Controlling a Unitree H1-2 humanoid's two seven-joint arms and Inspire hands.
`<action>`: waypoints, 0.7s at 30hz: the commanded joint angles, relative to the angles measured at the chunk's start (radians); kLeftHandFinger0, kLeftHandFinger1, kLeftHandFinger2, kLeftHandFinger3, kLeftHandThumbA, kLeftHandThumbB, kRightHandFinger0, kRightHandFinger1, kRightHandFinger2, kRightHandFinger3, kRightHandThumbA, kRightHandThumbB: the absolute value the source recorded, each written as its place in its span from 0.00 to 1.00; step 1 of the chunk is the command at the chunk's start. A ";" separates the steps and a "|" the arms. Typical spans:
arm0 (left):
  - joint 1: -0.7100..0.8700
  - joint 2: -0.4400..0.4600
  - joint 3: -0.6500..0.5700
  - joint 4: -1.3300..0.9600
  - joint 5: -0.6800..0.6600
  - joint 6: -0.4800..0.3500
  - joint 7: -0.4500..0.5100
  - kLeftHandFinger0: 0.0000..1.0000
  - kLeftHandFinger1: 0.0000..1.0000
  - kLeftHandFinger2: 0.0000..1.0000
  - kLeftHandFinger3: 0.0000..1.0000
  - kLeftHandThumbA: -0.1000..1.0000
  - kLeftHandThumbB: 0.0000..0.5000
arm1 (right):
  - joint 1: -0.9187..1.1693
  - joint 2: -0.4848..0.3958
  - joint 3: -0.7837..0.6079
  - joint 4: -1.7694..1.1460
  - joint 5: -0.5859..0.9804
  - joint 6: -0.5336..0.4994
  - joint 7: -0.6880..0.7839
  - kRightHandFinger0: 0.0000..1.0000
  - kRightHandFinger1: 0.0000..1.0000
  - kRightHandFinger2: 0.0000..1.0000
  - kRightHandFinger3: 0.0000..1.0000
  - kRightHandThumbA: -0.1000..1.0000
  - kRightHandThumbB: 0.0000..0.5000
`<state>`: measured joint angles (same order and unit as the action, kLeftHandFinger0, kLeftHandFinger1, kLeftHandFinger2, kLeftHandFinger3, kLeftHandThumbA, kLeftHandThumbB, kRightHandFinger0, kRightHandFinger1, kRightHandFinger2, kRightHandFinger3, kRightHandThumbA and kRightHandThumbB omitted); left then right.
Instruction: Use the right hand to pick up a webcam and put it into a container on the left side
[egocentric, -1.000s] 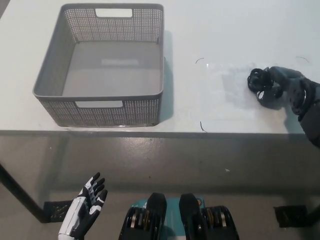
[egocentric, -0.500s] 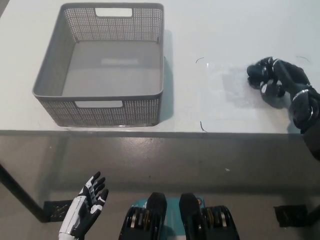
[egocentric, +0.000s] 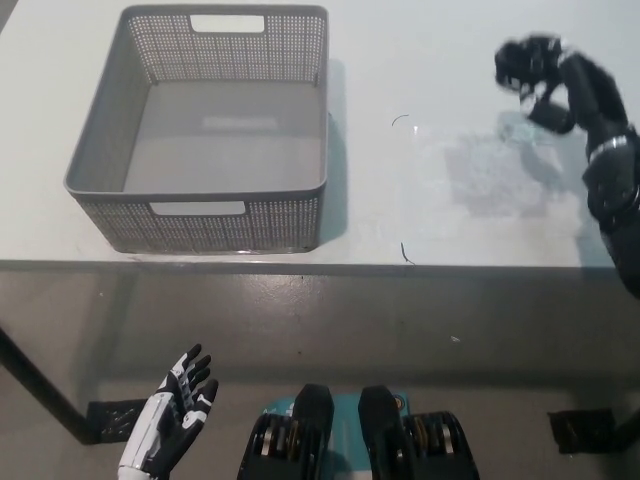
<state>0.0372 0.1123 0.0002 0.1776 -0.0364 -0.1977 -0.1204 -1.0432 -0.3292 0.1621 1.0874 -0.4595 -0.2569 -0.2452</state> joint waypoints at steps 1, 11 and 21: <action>-0.011 0.003 -0.006 -0.015 0.005 -0.030 -0.004 1.00 1.00 1.00 1.00 0.69 0.00 | -0.091 0.000 -0.061 -0.145 0.097 0.025 0.039 0.03 0.46 0.86 0.90 0.00 0.28; -0.009 0.006 -0.008 -0.016 0.008 -0.029 -0.006 1.00 1.00 1.00 1.00 0.68 0.00 | -0.104 0.101 -0.078 -0.389 0.128 0.180 0.125 0.00 0.46 0.84 0.90 0.00 0.29; 0.003 0.005 -0.020 -0.013 0.012 -0.035 -0.010 1.00 1.00 1.00 1.00 0.68 0.00 | -0.168 0.256 -0.033 -0.376 0.106 0.196 0.123 0.00 0.41 0.81 0.88 0.00 0.29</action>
<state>0.0389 0.1127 -0.0087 0.1778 -0.0325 -0.1978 -0.1205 -1.1054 -0.1168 0.1100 0.7163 -0.3615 -0.0572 -0.1243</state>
